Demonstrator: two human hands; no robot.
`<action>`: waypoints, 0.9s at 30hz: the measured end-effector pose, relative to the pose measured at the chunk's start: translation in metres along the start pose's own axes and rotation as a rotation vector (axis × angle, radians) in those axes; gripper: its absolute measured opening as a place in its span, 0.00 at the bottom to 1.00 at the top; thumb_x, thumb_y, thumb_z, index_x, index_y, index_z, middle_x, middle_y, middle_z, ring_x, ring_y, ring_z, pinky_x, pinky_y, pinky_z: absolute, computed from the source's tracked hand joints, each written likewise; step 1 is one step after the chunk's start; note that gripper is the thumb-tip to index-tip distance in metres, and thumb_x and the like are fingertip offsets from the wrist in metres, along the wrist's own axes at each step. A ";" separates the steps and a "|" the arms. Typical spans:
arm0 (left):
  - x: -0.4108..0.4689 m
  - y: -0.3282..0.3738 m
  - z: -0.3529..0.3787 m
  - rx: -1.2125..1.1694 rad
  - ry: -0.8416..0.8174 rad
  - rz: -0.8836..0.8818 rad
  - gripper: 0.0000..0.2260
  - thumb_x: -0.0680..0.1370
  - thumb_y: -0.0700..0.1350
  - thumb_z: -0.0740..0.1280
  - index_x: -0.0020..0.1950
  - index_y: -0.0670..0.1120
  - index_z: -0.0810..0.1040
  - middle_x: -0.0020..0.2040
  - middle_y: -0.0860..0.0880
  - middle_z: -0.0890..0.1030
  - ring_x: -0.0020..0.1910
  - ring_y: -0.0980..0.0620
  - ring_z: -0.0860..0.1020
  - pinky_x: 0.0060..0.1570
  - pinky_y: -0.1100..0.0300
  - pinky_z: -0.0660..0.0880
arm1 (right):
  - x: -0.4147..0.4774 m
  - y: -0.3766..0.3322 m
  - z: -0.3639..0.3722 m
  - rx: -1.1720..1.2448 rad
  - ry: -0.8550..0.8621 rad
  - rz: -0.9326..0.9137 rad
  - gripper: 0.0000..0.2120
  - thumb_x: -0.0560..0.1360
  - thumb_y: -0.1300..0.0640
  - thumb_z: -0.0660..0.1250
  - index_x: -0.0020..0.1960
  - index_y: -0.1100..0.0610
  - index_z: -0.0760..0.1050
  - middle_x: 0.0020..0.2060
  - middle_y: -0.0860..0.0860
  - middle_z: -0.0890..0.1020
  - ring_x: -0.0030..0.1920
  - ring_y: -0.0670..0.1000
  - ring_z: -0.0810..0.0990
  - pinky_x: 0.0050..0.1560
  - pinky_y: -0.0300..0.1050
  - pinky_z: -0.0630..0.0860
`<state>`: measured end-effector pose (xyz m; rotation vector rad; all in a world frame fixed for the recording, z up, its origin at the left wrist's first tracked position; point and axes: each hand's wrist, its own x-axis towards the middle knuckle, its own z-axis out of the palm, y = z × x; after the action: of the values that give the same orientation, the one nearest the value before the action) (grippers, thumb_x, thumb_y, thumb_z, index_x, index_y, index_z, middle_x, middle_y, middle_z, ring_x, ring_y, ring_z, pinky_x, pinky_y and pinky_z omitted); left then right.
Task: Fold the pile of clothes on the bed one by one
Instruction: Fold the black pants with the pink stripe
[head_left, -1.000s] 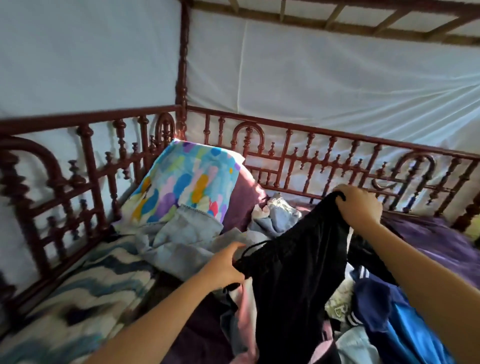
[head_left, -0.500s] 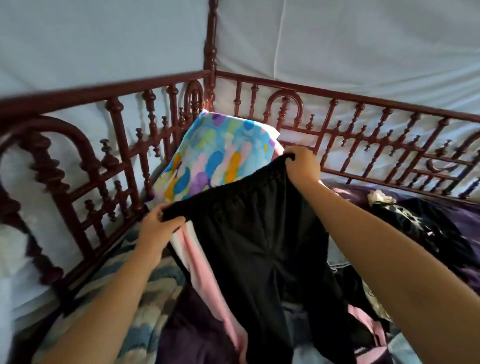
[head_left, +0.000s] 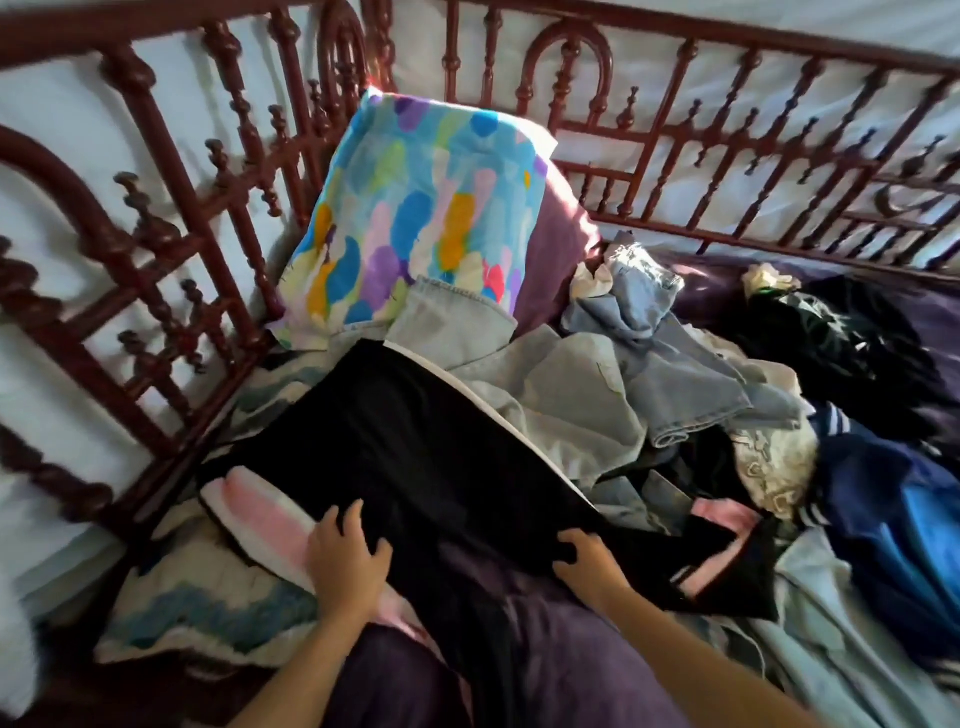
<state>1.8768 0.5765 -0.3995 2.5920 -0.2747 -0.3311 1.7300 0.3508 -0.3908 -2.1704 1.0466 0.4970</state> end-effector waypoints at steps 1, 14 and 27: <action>-0.008 0.001 0.012 0.066 -0.051 0.081 0.23 0.73 0.41 0.70 0.67 0.39 0.72 0.67 0.35 0.70 0.68 0.37 0.66 0.67 0.48 0.61 | -0.008 0.020 0.015 0.039 -0.026 0.064 0.22 0.77 0.57 0.63 0.70 0.57 0.65 0.65 0.58 0.68 0.62 0.54 0.73 0.57 0.37 0.68; -0.020 0.061 0.074 0.395 -0.405 0.534 0.20 0.80 0.51 0.58 0.71 0.51 0.65 0.70 0.53 0.66 0.70 0.52 0.62 0.65 0.59 0.63 | -0.057 0.124 0.017 0.213 0.143 0.405 0.24 0.75 0.59 0.64 0.70 0.56 0.65 0.65 0.57 0.70 0.63 0.55 0.73 0.57 0.40 0.68; -0.011 0.162 0.131 0.566 -0.479 0.900 0.22 0.79 0.48 0.57 0.73 0.49 0.62 0.71 0.50 0.64 0.69 0.48 0.62 0.63 0.55 0.64 | -0.041 0.167 -0.028 -0.153 0.263 0.304 0.24 0.77 0.57 0.60 0.72 0.50 0.61 0.68 0.51 0.67 0.68 0.53 0.64 0.65 0.45 0.65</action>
<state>1.8074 0.3812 -0.4255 2.5166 -1.8377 -0.5791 1.5742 0.2772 -0.4150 -2.2632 1.5422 0.4469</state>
